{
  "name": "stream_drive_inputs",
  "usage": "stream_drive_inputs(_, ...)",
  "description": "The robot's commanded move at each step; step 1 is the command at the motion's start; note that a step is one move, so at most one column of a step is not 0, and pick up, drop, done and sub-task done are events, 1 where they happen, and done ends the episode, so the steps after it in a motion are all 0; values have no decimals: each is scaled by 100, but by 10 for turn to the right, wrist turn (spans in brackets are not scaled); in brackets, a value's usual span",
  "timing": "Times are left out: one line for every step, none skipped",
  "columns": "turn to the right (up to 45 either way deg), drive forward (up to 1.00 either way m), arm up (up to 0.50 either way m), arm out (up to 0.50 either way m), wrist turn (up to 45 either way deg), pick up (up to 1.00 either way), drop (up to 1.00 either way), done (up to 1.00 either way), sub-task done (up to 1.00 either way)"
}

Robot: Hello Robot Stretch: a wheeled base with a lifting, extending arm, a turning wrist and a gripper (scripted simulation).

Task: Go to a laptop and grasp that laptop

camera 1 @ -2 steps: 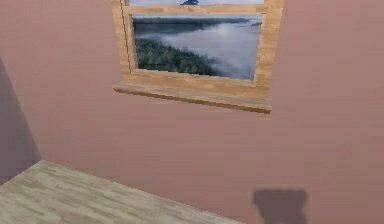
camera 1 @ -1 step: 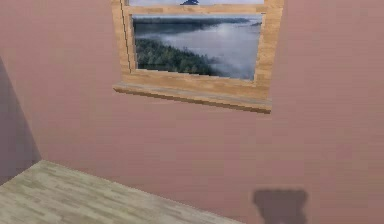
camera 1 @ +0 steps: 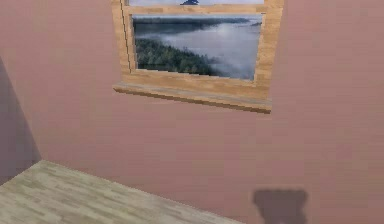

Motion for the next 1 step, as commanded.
stream_drive_inputs(0,0,0,0,30,0,0,0,0)
